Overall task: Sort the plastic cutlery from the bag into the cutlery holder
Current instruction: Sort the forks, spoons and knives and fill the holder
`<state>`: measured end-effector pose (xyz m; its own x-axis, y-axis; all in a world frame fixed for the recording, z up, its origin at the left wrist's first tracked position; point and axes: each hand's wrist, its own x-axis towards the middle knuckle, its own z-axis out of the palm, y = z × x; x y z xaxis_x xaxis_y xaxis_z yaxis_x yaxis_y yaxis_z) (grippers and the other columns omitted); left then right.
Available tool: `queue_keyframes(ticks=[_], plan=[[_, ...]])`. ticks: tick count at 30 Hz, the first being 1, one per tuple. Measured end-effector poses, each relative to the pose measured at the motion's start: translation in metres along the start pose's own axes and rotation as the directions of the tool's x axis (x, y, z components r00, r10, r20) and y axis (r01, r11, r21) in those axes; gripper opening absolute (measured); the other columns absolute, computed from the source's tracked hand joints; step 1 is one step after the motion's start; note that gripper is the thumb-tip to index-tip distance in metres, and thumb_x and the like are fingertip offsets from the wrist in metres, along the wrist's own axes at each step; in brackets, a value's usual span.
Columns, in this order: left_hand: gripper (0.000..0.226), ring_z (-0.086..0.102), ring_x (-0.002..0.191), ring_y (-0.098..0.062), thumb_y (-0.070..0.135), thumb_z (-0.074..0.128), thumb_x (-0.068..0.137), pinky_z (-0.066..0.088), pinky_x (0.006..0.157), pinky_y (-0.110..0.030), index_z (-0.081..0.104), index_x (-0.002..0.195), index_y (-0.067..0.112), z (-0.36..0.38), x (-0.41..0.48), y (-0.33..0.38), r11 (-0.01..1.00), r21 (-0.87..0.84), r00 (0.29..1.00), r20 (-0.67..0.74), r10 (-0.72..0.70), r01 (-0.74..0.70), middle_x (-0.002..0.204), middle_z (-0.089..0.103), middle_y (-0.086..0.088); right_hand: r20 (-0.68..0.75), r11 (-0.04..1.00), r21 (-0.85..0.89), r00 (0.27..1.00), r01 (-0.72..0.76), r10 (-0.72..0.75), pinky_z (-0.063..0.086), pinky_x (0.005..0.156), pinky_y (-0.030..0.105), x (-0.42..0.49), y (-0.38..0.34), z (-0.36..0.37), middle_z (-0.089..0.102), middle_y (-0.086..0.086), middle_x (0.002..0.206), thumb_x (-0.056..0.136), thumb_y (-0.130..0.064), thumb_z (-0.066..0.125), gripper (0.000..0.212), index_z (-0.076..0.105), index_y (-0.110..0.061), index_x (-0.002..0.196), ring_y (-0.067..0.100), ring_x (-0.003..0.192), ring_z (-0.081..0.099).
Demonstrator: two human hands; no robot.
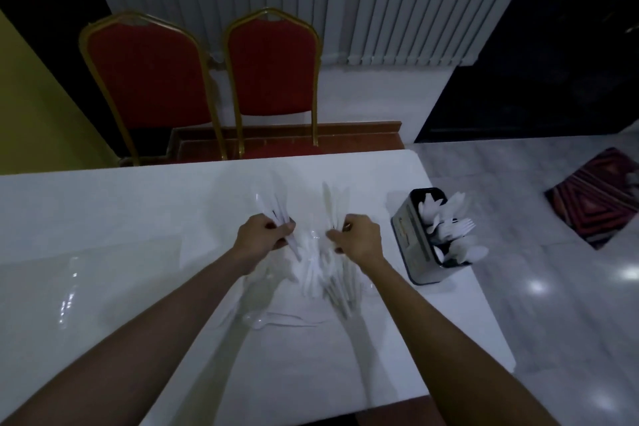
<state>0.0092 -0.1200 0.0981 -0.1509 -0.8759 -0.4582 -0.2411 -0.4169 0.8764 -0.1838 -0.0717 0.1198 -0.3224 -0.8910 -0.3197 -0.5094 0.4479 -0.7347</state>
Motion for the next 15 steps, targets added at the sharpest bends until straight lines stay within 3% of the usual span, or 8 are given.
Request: queue_keyframes(ticks=[2,6,9,13,15], plan=[[0.015,0.072,0.087,-0.022,0.02,0.074,0.08,0.057,0.087,-0.037,0.075,0.089,0.008,0.031,0.0,0.028,0.996,-0.037,0.996,0.016,0.085,-0.085,0.092,0.074,-0.011,-0.091,0.988,0.142,0.995,0.061,-0.048,0.061,0.067,0.04,0.003,-0.002,-0.05,0.063,-0.002,0.061,0.079,-0.018,0.078,0.024,0.058,-0.013,0.066,0.019,0.063,0.071],[0.014,0.072,0.085,-0.018,0.018,0.075,0.079,0.058,0.082,-0.031,0.075,0.092,0.013,0.111,0.001,0.078,0.971,-0.113,0.977,0.001,0.213,-0.212,0.09,0.075,-0.006,-0.325,0.975,0.113,0.934,0.192,-0.146,0.055,0.069,0.024,0.015,0.008,-0.157,0.071,-0.003,0.076,0.08,-0.023,0.076,0.01,0.073,-0.015,0.085,0.008,0.07,0.067],[0.019,0.072,0.081,-0.018,0.024,0.074,0.08,0.059,0.079,-0.03,0.075,0.097,0.014,0.167,0.008,0.095,0.964,-0.073,0.965,-0.081,0.25,-0.256,0.087,0.075,-0.005,-0.458,0.96,0.155,0.878,0.231,-0.137,0.058,0.075,0.035,0.029,0.03,-0.22,0.073,0.003,0.079,0.08,-0.021,0.075,0.009,0.075,-0.013,0.084,0.014,0.076,0.07],[0.02,0.072,0.076,-0.021,0.028,0.073,0.082,0.058,0.077,-0.034,0.076,0.091,0.011,0.213,0.017,0.095,0.968,-0.002,0.951,-0.186,0.248,-0.252,0.081,0.075,-0.009,-0.399,0.982,0.044,0.905,0.182,-0.15,0.059,0.072,0.048,0.058,0.067,-0.253,0.073,0.007,0.074,0.081,-0.023,0.074,0.011,0.07,-0.016,0.074,0.02,0.074,0.071],[0.021,0.072,0.075,-0.02,0.028,0.073,0.081,0.058,0.077,-0.033,0.076,0.092,0.01,0.23,0.02,0.093,0.972,-0.006,0.96,-0.161,0.229,-0.233,0.081,0.075,-0.01,-0.288,0.981,-0.059,0.938,0.184,-0.193,0.059,0.071,0.038,0.069,0.082,-0.257,0.072,0.005,0.075,0.08,-0.024,0.074,0.013,0.071,-0.012,0.077,0.017,0.073,0.07]])
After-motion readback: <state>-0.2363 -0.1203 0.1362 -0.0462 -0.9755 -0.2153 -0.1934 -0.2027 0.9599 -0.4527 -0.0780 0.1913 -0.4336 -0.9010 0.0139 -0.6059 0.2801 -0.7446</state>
